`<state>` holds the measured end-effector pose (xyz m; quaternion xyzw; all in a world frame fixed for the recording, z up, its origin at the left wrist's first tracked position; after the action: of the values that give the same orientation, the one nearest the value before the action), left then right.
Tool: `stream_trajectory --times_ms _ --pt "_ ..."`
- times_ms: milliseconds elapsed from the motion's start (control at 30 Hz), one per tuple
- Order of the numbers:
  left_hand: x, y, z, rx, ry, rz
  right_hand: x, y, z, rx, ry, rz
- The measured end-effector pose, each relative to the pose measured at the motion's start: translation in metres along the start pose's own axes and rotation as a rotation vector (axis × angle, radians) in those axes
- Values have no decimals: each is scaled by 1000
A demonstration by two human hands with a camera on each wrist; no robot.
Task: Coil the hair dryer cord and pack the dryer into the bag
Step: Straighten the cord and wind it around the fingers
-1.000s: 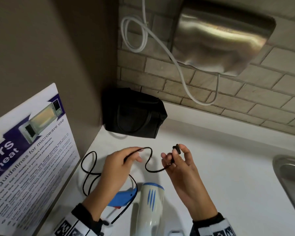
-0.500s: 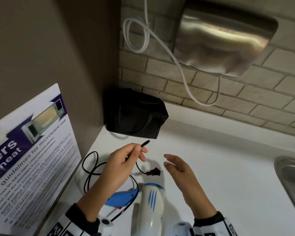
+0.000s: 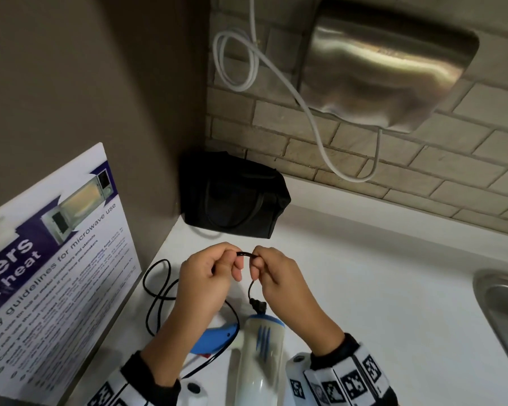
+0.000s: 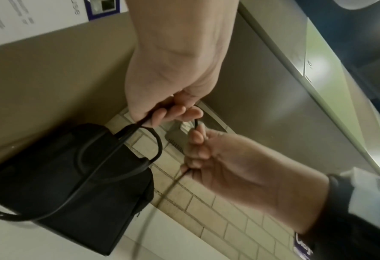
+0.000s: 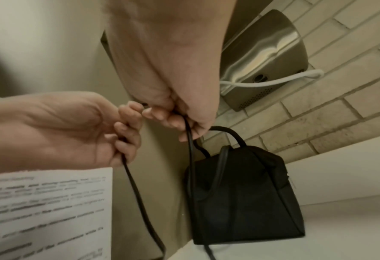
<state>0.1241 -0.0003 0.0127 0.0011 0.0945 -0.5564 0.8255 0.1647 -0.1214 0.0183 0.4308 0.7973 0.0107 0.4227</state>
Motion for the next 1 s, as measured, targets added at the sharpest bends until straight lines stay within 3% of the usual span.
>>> stream_trajectory --times_ms 200,433,633,800,1000 --pt "-31 5 13 38 -156 47 -10 -9 40 51 -115 -21" --pt "-37 11 12 60 -150 3 -18 -33 90 184 -310 -34" --pt "-42 35 -26 -8 72 -57 -47 -60 127 351 -271 133" --pt "-38 43 -53 47 327 -84 -77 -86 159 557 -65 380" --pt "-15 38 -64 57 311 -190 -62 -109 187 737 428 632"
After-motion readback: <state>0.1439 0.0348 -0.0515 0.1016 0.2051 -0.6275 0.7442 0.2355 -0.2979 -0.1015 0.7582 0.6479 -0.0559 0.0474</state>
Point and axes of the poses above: each hand's wrist, its own y-axis towards the middle knuckle, its own x-axis out of the palm, z = x × y, the point moved 7 cm from there along y, towards the middle knuckle, and after that the axes turned 14 degrees about -x, right-handed, at the moved point
